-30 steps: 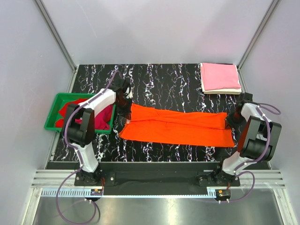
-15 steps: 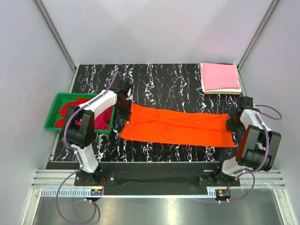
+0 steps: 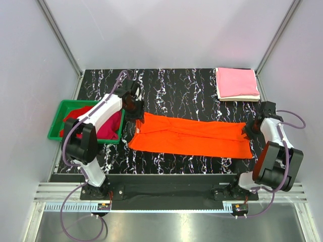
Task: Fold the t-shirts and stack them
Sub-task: Fold the tshirt
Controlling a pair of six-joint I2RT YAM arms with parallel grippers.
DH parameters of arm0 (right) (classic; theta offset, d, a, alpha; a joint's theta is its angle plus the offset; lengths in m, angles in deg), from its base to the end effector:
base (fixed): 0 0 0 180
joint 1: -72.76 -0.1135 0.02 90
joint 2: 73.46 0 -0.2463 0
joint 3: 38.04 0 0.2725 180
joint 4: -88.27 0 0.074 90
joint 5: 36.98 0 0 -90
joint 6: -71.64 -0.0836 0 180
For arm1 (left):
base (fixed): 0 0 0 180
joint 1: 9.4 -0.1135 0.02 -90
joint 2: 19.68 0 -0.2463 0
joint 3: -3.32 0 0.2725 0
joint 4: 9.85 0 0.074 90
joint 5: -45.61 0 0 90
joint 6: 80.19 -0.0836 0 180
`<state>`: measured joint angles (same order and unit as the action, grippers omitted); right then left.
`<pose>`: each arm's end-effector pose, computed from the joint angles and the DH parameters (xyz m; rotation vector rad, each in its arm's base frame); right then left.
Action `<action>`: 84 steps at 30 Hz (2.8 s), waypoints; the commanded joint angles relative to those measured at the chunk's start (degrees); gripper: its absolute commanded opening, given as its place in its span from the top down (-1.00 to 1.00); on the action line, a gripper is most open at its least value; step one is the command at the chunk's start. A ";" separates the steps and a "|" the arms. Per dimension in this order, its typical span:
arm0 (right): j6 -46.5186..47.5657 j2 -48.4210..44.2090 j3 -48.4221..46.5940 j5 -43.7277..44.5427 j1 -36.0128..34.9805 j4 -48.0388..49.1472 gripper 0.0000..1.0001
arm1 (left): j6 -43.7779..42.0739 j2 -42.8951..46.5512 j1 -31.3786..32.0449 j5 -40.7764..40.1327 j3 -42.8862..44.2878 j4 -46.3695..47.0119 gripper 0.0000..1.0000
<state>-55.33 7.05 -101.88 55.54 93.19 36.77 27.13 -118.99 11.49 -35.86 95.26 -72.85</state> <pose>0.2789 -0.1078 0.1320 1.3349 2.4138 0.0165 0.3531 -0.1481 0.1740 0.1253 2.8418 -0.3615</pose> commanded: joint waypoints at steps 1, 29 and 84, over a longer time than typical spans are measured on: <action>-0.82 -2.29 -1.71 -6.20 -0.03 0.90 0.39 | -0.10 -2.90 -1.02 1.57 5.32 1.41 -0.03; 10.34 24.07 -19.19 -30.12 -37.29 29.82 0.17 | 3.07 -10.46 -0.58 4.82 1.90 6.95 0.15; 13.86 33.66 -29.49 -30.48 -47.50 32.19 1.00 | 5.35 2.19 2.23 8.52 -4.60 7.21 1.00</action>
<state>-41.56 44.23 -132.78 24.07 46.19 67.02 31.22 -120.08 12.40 -28.30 91.81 -66.21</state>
